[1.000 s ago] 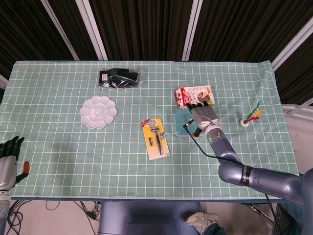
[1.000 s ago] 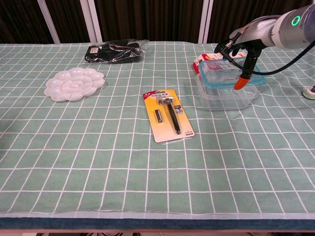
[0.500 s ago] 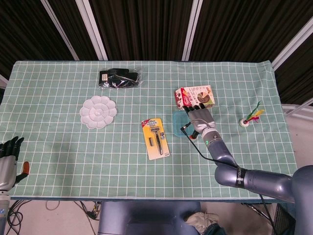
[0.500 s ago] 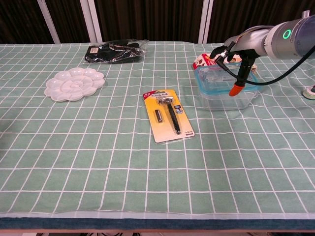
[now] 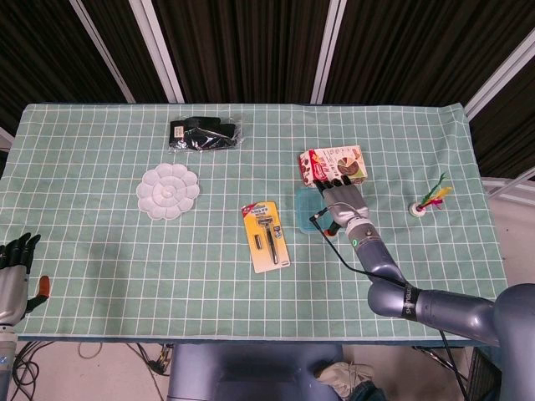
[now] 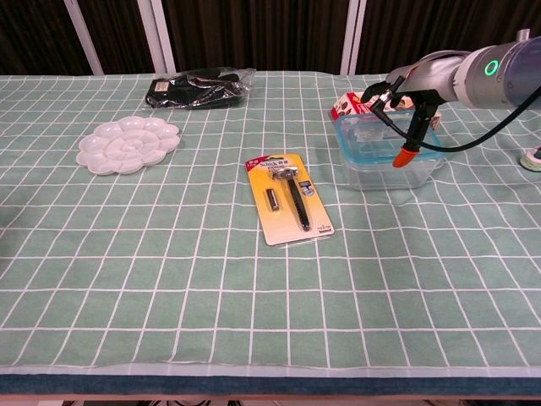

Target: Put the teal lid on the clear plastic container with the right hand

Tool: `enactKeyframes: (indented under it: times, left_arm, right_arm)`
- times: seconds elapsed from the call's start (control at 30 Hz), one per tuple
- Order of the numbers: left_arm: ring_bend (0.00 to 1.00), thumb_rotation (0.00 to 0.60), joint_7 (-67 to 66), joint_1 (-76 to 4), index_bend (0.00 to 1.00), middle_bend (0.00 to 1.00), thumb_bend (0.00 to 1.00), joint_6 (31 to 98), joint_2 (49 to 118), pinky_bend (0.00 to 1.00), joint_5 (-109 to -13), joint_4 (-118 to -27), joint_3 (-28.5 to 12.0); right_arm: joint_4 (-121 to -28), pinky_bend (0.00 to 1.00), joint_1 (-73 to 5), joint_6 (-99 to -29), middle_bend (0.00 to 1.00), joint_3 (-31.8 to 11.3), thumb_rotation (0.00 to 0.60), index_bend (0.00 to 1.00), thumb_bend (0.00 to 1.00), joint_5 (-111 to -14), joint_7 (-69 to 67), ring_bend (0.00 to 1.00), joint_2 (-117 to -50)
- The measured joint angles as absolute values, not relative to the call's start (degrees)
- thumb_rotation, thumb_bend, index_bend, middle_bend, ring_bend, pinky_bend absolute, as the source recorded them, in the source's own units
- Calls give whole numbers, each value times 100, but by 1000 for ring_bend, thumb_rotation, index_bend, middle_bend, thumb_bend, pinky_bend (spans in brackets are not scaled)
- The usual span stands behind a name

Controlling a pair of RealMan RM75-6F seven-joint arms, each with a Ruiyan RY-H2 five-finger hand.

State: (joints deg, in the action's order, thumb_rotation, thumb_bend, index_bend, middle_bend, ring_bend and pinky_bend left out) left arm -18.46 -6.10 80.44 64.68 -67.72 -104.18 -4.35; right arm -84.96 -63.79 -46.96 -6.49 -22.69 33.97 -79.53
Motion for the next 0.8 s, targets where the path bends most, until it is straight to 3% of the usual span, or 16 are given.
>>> enactKeyframes:
  times: [0.8]
  left_arm:
    - [0,600,-1895,-636,18,0,526,8037,6462,0,-6678,-10431,-433]
  right_arm:
    - [-8351,0,-6338,-4608,477,-625,600,0,307,-2421,3272,122,-8060]
